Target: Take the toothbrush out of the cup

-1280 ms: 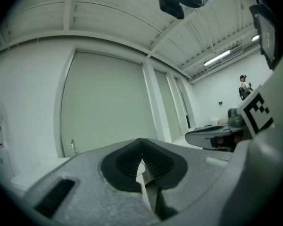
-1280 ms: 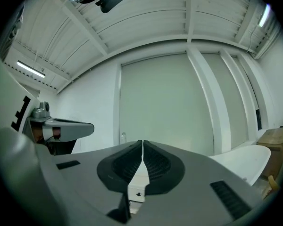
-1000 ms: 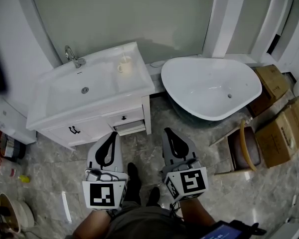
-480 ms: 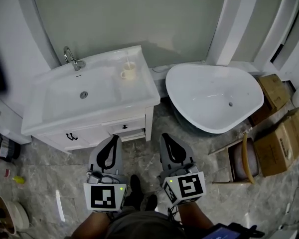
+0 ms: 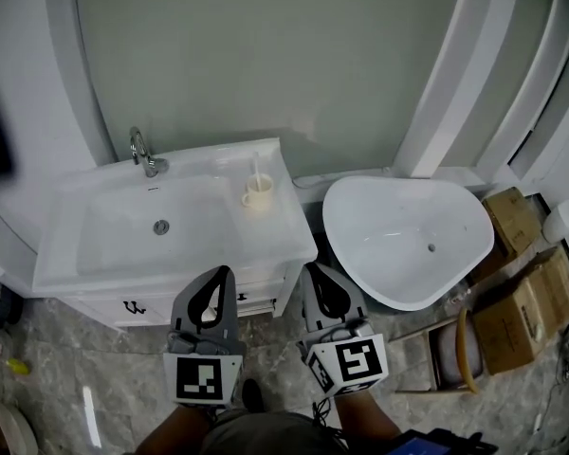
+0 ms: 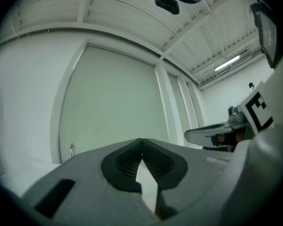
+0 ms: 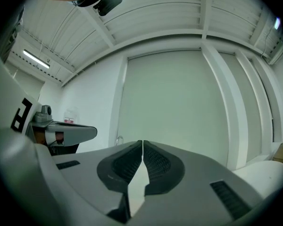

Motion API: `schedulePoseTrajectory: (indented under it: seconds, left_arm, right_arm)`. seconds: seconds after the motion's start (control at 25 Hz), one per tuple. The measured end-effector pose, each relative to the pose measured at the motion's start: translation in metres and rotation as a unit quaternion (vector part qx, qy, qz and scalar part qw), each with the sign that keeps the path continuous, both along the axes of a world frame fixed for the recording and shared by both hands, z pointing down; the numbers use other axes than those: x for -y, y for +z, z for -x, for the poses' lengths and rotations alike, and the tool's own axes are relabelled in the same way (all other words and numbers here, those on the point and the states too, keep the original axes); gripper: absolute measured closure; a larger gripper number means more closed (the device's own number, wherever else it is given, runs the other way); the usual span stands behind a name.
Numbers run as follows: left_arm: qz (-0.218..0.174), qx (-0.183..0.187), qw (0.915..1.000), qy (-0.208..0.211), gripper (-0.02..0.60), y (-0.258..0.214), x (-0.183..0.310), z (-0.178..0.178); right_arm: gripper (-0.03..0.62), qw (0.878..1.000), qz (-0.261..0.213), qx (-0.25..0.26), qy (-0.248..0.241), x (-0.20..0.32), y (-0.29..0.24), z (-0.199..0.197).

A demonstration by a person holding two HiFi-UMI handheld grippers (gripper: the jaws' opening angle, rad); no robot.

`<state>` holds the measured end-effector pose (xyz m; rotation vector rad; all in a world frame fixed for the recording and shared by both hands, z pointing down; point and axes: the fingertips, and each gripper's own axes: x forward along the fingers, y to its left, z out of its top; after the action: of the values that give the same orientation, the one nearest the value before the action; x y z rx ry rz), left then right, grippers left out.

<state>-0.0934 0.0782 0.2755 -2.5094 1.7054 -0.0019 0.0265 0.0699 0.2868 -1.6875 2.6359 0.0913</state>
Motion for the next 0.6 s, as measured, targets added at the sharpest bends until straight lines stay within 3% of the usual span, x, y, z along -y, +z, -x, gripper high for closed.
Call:
schedulePoseTrajectory:
  seconds: [0.32,0.6]
  left_arm:
    - [0.008,0.002,0.9999,0.014,0.571,0.007,0.036,0.015]
    - [0.030,0.005,0.9992,0.026,0.571,0.026,0.061,0.007]
  right_arm:
    - [0.579,1.000,0.003,-0.002,0.016,0.036,-0.002,0.012]
    - [0.579,1.000,0.016,-0.001,0.026,0.057,0.012,0.006]
